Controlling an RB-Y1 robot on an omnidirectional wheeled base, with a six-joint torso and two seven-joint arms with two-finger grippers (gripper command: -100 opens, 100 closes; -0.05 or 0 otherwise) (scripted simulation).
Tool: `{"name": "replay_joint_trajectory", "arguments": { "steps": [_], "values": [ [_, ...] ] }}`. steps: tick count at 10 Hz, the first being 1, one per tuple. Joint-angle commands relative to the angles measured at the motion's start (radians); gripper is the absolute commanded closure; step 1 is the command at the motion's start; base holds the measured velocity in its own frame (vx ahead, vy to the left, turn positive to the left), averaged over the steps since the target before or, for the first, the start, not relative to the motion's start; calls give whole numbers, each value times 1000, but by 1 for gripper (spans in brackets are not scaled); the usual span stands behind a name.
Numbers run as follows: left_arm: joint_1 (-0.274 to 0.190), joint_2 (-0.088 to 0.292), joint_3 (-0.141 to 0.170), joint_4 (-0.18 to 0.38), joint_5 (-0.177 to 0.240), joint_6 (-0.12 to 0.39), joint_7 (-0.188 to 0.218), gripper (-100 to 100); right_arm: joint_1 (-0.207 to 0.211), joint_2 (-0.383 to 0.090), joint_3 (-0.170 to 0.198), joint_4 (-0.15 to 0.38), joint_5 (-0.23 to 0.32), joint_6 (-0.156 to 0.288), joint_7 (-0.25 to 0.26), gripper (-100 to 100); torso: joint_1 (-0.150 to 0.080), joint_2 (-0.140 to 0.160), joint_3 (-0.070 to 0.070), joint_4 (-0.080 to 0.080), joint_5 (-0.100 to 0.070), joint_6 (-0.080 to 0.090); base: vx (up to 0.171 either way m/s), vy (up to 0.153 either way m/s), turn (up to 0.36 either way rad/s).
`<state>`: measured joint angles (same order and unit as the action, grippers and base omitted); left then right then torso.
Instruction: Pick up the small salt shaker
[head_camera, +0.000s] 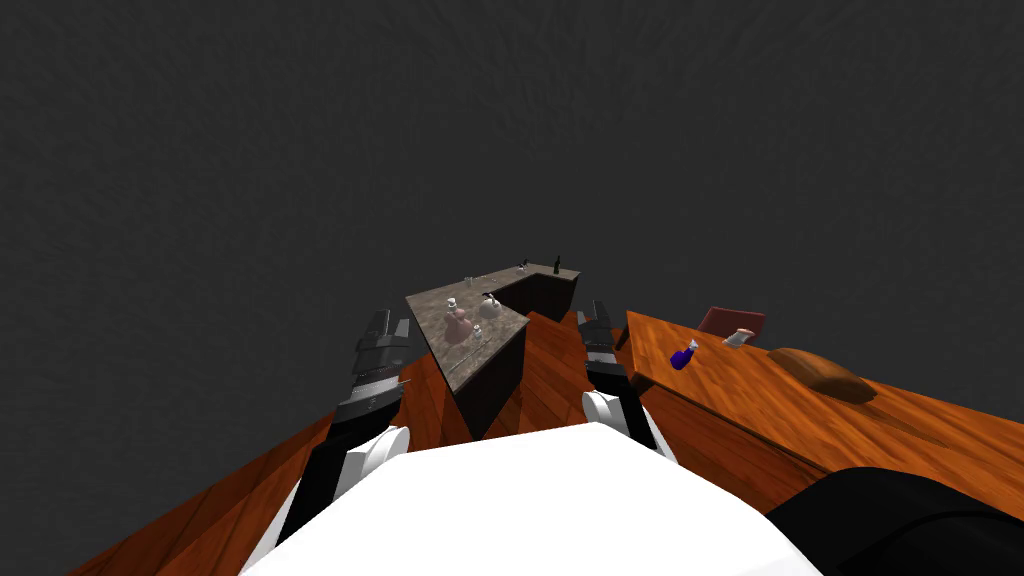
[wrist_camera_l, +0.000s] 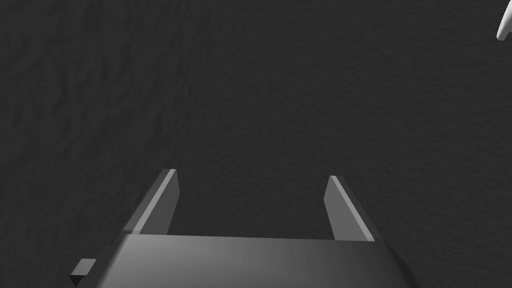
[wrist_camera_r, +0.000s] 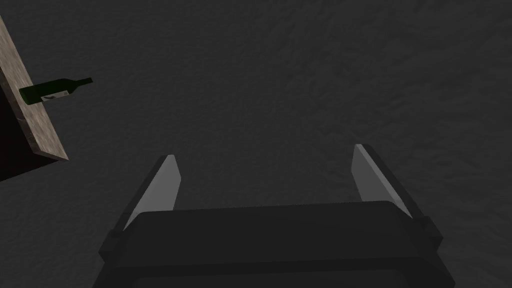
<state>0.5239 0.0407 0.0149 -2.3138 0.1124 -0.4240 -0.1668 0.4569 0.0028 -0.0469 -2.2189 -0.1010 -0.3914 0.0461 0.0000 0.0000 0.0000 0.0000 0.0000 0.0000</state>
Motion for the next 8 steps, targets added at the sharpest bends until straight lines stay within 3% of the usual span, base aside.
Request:
{"name": "replay_joint_trajectory", "arguments": {
  "steps": [1,7,8],
  "values": [
    [-3,32,6,-2,15,28,-2,-100,0,0,0,0,0,0,0,0,0,0,0,0,0,0,-59,-39,14],
    [-13,136,43,-16,96,182,-13,-100,0,0,0,0,0,0,0,0,-10,3,2,1,-2,0,-61,-124,-4],
    [-13,136,43,-16,96,196,-13,-100,0,0,0,0,0,0,0,0,-10,3,2,1,-2,0,-29,-110,0]
  ]
}}
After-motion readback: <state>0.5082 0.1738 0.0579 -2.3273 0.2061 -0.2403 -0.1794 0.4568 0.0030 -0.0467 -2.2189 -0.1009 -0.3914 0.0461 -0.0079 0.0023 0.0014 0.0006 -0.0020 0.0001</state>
